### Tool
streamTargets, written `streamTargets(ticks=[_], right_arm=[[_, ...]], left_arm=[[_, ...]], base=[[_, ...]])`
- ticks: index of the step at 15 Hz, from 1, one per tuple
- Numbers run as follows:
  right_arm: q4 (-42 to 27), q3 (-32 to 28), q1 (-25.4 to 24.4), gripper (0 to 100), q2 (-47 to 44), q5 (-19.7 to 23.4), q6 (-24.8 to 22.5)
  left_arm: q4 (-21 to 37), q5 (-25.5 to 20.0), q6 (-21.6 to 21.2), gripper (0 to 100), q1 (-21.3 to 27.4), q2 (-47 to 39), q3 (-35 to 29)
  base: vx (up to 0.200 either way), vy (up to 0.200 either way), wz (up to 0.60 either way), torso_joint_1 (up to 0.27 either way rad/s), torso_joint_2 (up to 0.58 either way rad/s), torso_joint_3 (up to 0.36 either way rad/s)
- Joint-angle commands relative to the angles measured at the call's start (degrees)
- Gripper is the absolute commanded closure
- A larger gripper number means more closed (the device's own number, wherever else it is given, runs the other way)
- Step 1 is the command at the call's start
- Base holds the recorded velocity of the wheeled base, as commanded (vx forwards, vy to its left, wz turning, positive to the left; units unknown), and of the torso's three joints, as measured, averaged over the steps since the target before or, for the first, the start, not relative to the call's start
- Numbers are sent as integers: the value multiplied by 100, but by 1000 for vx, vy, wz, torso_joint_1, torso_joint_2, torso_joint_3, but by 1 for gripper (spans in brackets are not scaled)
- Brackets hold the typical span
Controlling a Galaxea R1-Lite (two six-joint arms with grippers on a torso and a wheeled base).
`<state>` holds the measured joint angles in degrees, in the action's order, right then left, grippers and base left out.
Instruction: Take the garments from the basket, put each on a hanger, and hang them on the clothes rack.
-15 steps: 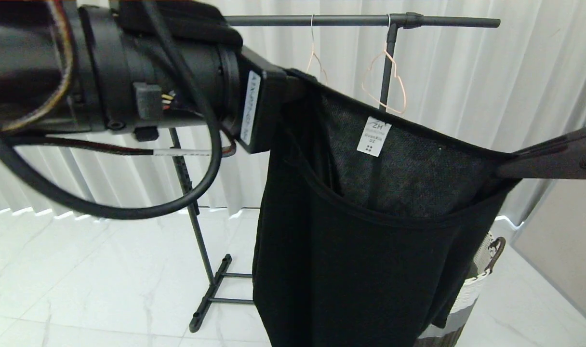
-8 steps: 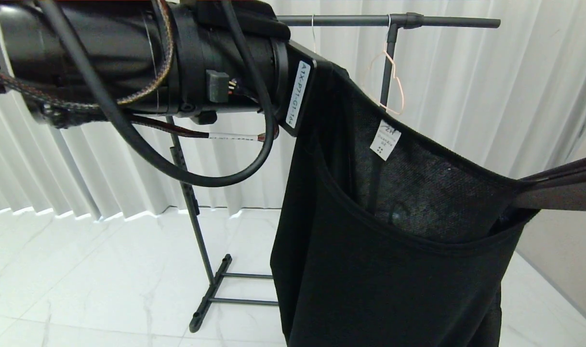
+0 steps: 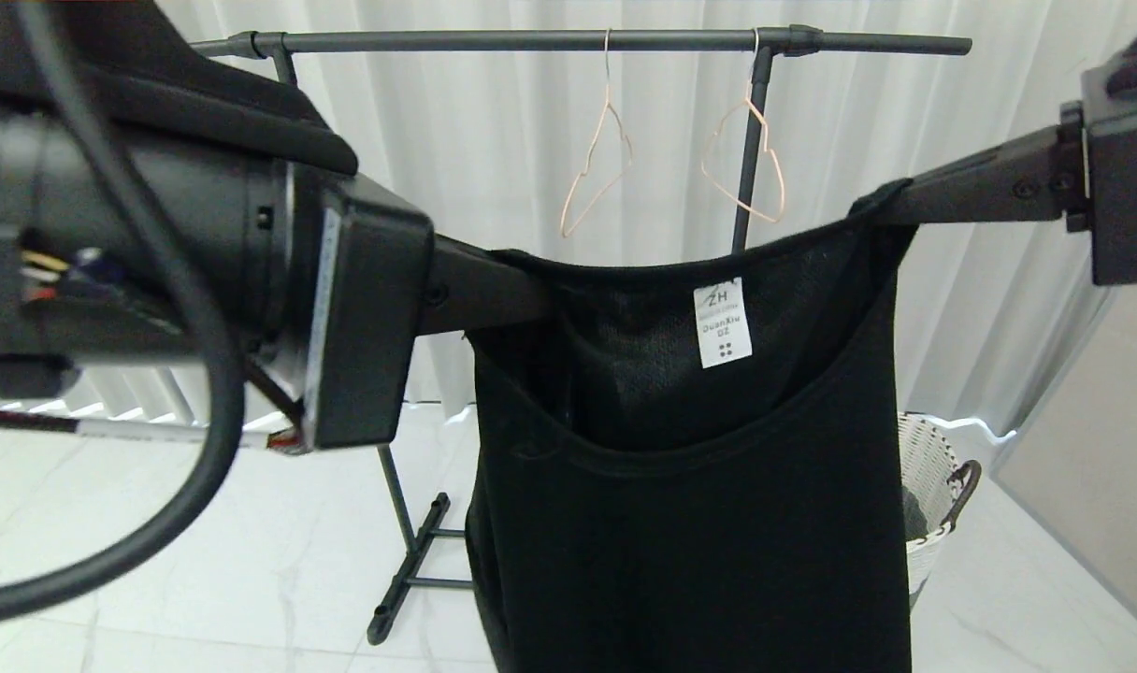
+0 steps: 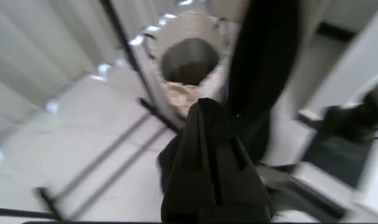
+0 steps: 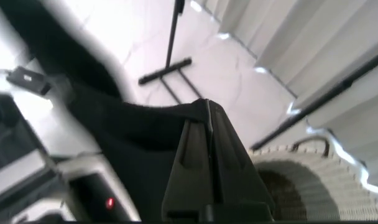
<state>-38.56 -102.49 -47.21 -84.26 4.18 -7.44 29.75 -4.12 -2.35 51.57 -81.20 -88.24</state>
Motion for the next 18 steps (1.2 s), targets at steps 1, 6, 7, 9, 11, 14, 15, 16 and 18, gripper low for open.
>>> streamTargets(ticks=[1, 6, 7, 9, 11, 14, 15, 16, 18], right_arm=[[-3, -544, 10, 100, -618, 13, -3], [-73, -817, 10, 100, -785, 13, -3], [-126, -817, 10, 100, -758, 13, -3], [-345, -808, 28, 100, -600, 4, -3], [-644, -799, 63, 100, -398, 4, -3], [-1145, -782, 63, 100, -99, 4, -3], [-1171, -729, 63, 100, -73, -5, -12], [-1171, -711, 63, 100, -64, -14, -12], [-1171, -703, 63, 100, -55, -14, -12]], left_arm=[[23, 17, 165, 100, 328, 395, 254], [23, 34, 165, 100, 565, 518, 553], [23, 52, 139, 100, 556, 491, 544], [23, 96, -134, 100, 337, 377, 492], [-13, 104, -1004, 100, -270, 140, 395], [-259, 87, -1382, 100, -648, -221, 17], [-276, 87, -1382, 100, -639, -247, -9], [-276, 87, -1373, 100, -639, -247, -1], [-276, 87, -1373, 100, -639, -238, 17]], base=[[0, 0, 0, 0, 0, 0], [0, 0, 0, 0, 0, 0], [0, 0, 0, 0, 0, 0], [0, 0, 0, 0, 0, 0], [0, 0, 0, 0, 0, 0], [0, 0, 0, 0, 0, 0], [0, 0, 0, 0, 0, 0], [0, 0, 0, 0, 0, 0], [0, 0, 0, 0, 0, 0]])
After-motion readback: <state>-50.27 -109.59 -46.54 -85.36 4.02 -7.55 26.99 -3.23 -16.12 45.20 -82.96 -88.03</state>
